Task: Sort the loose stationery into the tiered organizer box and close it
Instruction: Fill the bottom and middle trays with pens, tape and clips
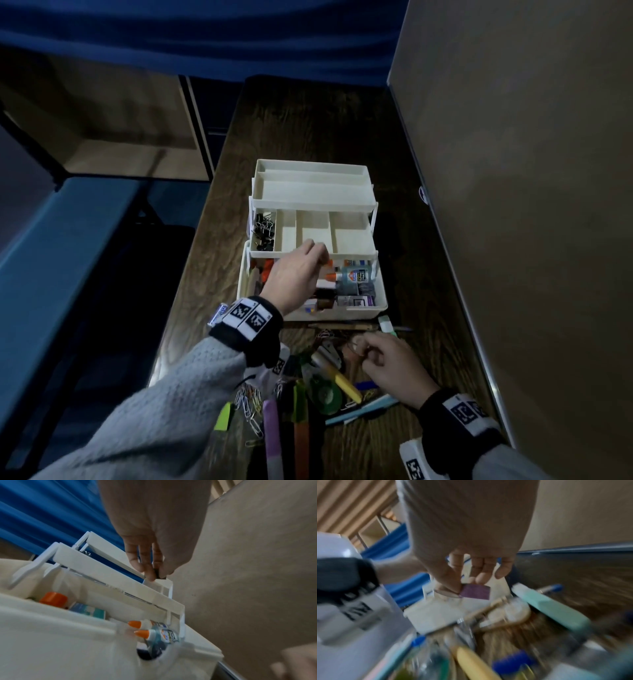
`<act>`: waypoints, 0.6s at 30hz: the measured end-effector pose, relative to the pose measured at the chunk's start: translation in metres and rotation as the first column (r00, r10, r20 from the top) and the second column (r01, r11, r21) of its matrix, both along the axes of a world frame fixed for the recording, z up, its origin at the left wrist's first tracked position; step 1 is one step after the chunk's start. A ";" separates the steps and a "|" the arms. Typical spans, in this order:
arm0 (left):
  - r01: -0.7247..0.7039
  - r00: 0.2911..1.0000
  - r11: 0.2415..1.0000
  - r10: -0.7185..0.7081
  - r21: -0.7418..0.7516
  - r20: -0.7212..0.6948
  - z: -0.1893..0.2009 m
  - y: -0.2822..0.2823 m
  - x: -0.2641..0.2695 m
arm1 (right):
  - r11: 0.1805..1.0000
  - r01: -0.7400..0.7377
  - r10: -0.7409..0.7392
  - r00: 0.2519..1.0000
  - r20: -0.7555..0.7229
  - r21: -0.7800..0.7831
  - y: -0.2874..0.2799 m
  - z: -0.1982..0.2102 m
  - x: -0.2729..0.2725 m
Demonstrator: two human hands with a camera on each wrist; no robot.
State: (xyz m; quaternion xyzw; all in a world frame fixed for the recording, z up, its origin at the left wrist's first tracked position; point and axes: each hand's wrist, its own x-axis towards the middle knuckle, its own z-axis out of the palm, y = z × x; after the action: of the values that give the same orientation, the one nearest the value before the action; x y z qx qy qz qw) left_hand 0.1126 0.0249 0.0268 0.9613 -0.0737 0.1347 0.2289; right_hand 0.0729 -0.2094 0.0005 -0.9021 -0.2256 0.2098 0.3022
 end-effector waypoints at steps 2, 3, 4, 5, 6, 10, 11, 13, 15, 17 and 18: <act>-0.054 0.998 0.998 0.054 0.029 0.014 -0.001 0.005 0.019 | 0.992 0.039 -0.042 0.999 0.020 0.123 0.007 0.014 0.009; -0.083 0.997 0.995 0.083 0.062 0.010 -0.002 0.007 0.027 | 0.980 0.061 -0.072 0.996 0.053 0.189 0.012 0.021 0.016; -0.113 0.994 0.988 0.113 0.101 0.000 -0.004 0.009 0.034 | 0.965 0.089 -0.113 0.990 0.083 0.246 0.018 0.028 0.025; -0.138 0.990 0.980 0.141 0.140 -0.014 -0.006 0.011 0.039 | 0.952 0.121 -0.158 0.981 0.113 0.282 0.025 0.034 0.036; -0.154 0.986 0.972 0.162 0.177 -0.030 -0.007 0.014 0.042 | 0.945 0.144 -0.195 0.969 0.152 0.292 0.033 0.040 0.049; -0.131 0.981 0.944 0.168 0.302 -0.100 -0.012 0.021 0.041 | 0.965 0.152 -0.211 0.935 0.285 0.215 0.073 0.049 0.101; -0.121 0.981 0.936 0.164 0.331 -0.106 -0.013 0.022 0.039 | 0.969 0.150 -0.204 0.934 0.294 0.195 0.084 0.049 0.110; -0.107 0.983 0.925 0.153 0.364 -0.101 -0.014 0.025 0.033 | 0.978 0.144 -0.185 0.929 0.321 0.148 0.105 0.046 0.125; -0.095 0.986 0.927 0.139 0.364 -0.097 -0.015 0.027 0.026 | 0.987 0.131 -0.153 0.929 0.337 0.089 0.124 0.043 0.135; -0.084 0.985 0.930 0.132 0.358 -0.111 -0.015 0.030 0.023 | 0.995 0.098 -0.093 0.927 0.364 0.007 0.139 0.041 0.140; -0.080 0.984 0.932 0.130 0.354 -0.121 -0.014 0.030 0.022 | 0.996 0.085 -0.066 0.920 0.386 -0.032 0.143 0.041 0.143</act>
State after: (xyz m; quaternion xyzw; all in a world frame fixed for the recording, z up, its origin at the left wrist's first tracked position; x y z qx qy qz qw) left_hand 0.1348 0.0551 0.0124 0.9962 -0.0283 0.0629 0.0527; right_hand 0.2154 -0.0660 0.0412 -0.9407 -0.2405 0.0222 0.2381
